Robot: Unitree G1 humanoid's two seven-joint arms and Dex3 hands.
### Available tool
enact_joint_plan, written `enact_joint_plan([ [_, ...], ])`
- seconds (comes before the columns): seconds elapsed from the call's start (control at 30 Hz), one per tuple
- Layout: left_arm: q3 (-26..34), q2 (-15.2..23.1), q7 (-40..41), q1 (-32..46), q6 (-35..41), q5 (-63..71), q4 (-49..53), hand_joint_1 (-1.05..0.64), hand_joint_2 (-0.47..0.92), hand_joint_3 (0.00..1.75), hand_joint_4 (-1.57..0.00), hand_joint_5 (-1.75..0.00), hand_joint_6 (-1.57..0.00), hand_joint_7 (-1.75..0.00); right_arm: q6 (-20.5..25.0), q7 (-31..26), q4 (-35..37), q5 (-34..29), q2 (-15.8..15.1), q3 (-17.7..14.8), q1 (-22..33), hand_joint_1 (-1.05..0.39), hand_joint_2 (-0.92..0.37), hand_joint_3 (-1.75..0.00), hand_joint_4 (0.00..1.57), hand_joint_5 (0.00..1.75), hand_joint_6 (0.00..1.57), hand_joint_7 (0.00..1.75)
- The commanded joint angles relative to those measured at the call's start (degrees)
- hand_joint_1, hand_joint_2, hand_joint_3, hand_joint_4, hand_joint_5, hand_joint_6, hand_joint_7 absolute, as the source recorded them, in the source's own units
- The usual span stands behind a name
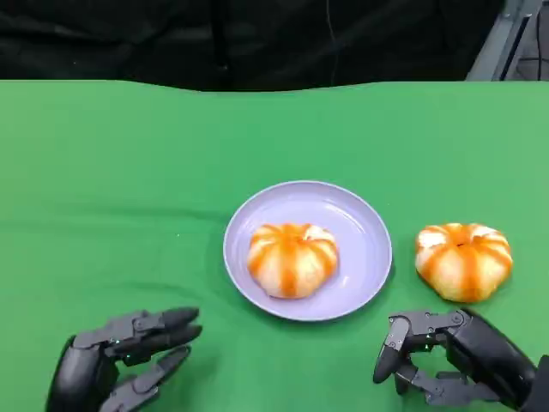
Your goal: Grasp the bread from the table and place it into the plate.
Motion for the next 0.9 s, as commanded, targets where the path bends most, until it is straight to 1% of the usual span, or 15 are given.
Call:
enact_joint_plan([
  [0.03,-0.2,1.3,0.9,-0.3,-1.5,0.7,0.7,0.06,0.62,0.92,-0.96,-1.05,-1.06,-0.91,0.1,-0.2,-0.5,0.6,-0.4,-0.2,-0.1,-0.08,-0.82,-0.66,0.73,1.60,0.82,1.10],
  [0.07,-0.4,1.4,1.2,-0.2,-1.6,1.0,0.6,0.07,0.61,0.94,-0.95,-1.08,-1.04,-0.95,0.0,-0.2,-0.5,0.6,-0.4,-0.2,-0.1,-0.08,-0.82,-0.66,0.73,1.60,0.82,1.10],
  [0.1,-0.5,1.4,1.2,-0.1,-1.5,1.3,0.4,0.07,0.57,0.99,-0.93,-1.15,-1.02,-1.01,0.1,-0.1,-0.5,0.7,-0.4,-0.2,-0.1,-0.08,-0.81,-0.66,0.73,1.60,0.82,1.10],
  [0.17,-0.8,1.5,1.4,0.1,-1.4,1.5,0.1,0.06,0.55,1.03,-0.92,-1.19,-1.00,-1.04,0.1,0.0,-0.5,0.8,-0.4,-0.2,-0.1,-0.08,-0.81,-0.66,0.73,1.60,0.82,1.10],
  [0.37,-1.7,2.1,1.6,0.2,-1.1,2.1,-0.2,0.07,0.53,1.05,-0.91,-1.22,-1.00,-1.05,0.0,-0.1,-0.1,0.5,-0.5,-0.3,-0.3,-0.08,-0.82,-0.66,0.73,1.60,0.82,1.10],
  [0.43,-1.9,2.2,1.5,0.2,-0.6,2.1,-0.2,0.08,0.54,1.07,-0.90,-1.27,-1.00,-1.05,0.1,-0.1,0.2,0.5,-0.4,-0.3,-0.5,-0.08,-0.82,-0.66,0.73,1.60,0.81,1.10],
  [0.57,-2.2,2.2,1.4,0.2,-0.1,1.8,-0.2,0.09,0.53,1.08,-0.89,-1.30,-1.00,-1.05,0.0,-0.2,0.8,0.4,-0.3,-0.3,-0.8,-0.08,-0.83,-0.65,0.73,1.60,0.81,1.11],
  [0.63,-2.3,2.2,1.1,0.2,0.3,1.6,-0.2,0.08,0.54,1.10,-0.85,-1.41,-0.95,-1.16,-0.3,-0.3,1.4,0.2,-0.3,-0.3,-1.1,-0.07,-0.83,-0.64,0.73,1.60,0.81,1.11],
  [0.67,-2.4,2.3,1.1,0.2,0.4,1.5,-0.2,0.08,0.54,1.11,-0.84,-1.42,-0.94,-1.18,-0.3,-0.3,1.6,0.2,-0.2,-0.3,-1.1,-0.07,-0.82,-0.64,0.73,1.60,0.81,1.11],
  [0.9,-2.6,2.4,1.0,0.4,0.3,1.5,-0.5,0.08,0.54,1.11,-0.83,-1.45,-0.92,-1.22,-0.5,-0.3,1.5,0.4,-0.2,-0.3,-1.1,-0.07,-0.82,-0.64,0.73,1.60,0.81,1.12],
])
